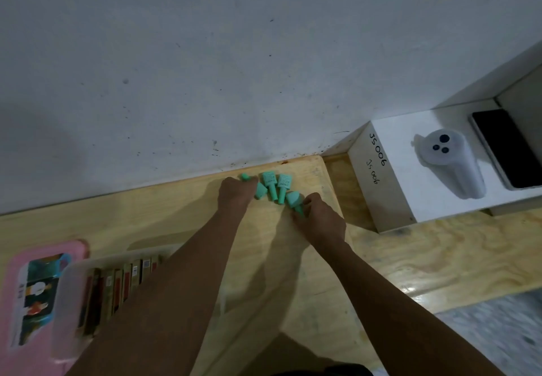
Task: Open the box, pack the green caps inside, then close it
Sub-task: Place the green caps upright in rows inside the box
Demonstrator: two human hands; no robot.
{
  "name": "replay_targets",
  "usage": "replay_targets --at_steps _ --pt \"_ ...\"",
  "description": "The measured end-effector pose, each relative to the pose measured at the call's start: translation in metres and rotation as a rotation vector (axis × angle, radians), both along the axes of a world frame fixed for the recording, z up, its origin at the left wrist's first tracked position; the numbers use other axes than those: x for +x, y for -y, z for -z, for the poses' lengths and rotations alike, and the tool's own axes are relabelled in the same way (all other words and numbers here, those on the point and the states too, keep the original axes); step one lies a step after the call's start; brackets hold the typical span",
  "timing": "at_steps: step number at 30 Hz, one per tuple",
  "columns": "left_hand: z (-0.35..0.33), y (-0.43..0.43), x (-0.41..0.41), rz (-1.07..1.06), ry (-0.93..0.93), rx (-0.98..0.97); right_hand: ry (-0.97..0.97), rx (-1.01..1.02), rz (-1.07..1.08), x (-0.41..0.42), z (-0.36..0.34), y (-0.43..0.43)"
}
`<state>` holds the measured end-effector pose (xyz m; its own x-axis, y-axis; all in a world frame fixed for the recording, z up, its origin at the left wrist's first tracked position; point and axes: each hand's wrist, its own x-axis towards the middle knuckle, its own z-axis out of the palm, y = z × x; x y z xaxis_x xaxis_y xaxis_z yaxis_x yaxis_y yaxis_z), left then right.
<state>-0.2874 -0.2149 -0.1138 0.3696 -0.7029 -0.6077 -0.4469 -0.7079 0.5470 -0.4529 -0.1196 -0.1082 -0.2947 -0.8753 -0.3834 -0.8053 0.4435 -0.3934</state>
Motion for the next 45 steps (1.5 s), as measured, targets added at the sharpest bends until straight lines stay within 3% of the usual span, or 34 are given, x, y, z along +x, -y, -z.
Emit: replay_targets --at_steps 3,8,14,19,24,27,38,45 --pt "-0.002 0.002 0.001 -0.019 -0.029 0.044 0.007 -0.030 0.048 -0.004 -0.002 -0.003" --pt "-0.005 -0.007 0.009 -0.032 -0.141 -0.006 0.173 -0.131 0.247 -0.010 -0.003 -0.016" --pt "-0.025 -0.030 0.025 -0.031 -0.408 -0.111 0.369 -0.216 0.405 -0.012 -0.014 -0.028" --pt "-0.058 -0.052 0.041 -0.108 -0.799 -0.140 0.519 -0.342 0.429 0.000 -0.040 -0.039" --pt "-0.095 -0.074 0.057 -0.167 -0.934 -0.164 0.657 -0.408 0.475 0.021 -0.065 -0.049" --pt "-0.115 -0.090 0.072 -0.181 -0.937 -0.160 0.730 -0.435 0.501 0.038 -0.078 -0.058" --pt "-0.142 -0.149 0.143 0.110 -0.760 -0.355 0.739 -0.522 0.420 0.102 -0.109 -0.101" --pt "-0.143 -0.168 0.178 0.315 -0.440 -0.485 0.663 -0.466 0.245 0.124 -0.114 -0.117"
